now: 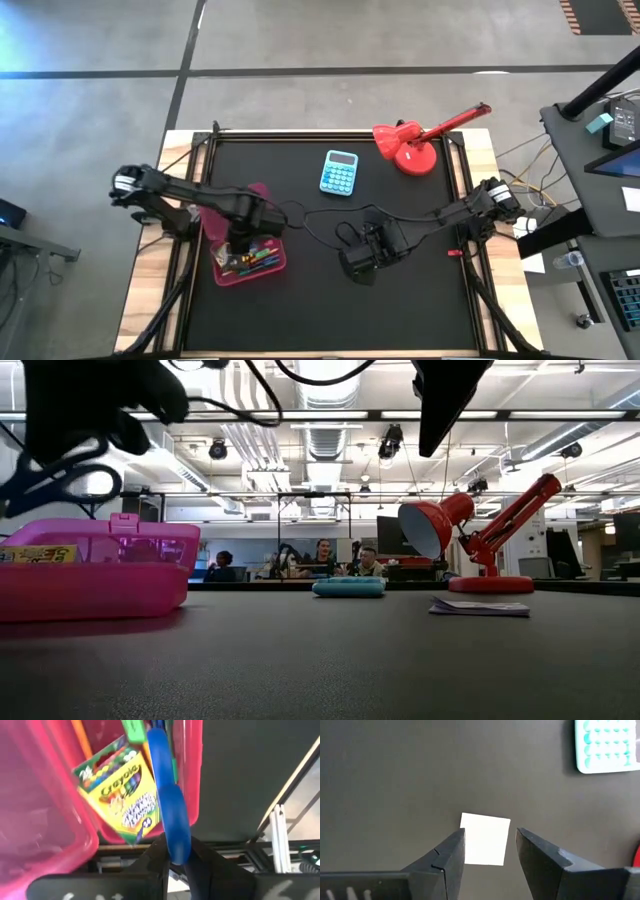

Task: Pack school essentials
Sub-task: Put the blue scissors into the red supply box, then put the white sticky notes into the red supply box

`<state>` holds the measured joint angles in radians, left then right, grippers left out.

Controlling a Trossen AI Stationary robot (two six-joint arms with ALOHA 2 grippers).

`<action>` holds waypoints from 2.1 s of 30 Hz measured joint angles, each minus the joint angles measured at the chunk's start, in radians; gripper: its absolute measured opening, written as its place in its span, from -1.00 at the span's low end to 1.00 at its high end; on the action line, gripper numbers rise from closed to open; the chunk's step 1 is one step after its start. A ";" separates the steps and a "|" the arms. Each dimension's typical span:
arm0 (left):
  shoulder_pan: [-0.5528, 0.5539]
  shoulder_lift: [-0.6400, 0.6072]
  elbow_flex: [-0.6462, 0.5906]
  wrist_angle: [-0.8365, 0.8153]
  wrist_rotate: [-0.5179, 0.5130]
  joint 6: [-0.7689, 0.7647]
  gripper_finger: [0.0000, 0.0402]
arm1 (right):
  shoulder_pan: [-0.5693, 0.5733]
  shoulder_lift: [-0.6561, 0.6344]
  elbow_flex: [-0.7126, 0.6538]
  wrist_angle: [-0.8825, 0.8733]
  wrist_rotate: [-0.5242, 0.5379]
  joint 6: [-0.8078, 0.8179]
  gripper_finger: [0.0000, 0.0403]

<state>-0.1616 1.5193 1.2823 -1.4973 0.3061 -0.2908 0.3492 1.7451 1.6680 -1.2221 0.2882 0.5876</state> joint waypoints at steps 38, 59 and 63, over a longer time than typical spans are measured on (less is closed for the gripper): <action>0.003 -0.128 -0.014 0.713 -0.130 -0.150 -0.22 | -0.007 -0.223 -0.575 0.420 -0.079 0.268 -0.18; -0.031 -0.125 -0.390 1.814 -0.241 0.039 -0.22 | -0.016 -0.254 -0.885 0.832 -0.034 0.516 -0.19; -0.028 -0.125 -0.477 1.925 -0.281 0.098 -0.22 | -0.016 -0.254 -0.886 0.846 -0.030 0.559 -0.19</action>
<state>-0.1898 1.3945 0.8055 0.4279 0.0252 -0.1932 0.3332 1.4914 0.7821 -0.3759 0.2577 1.1464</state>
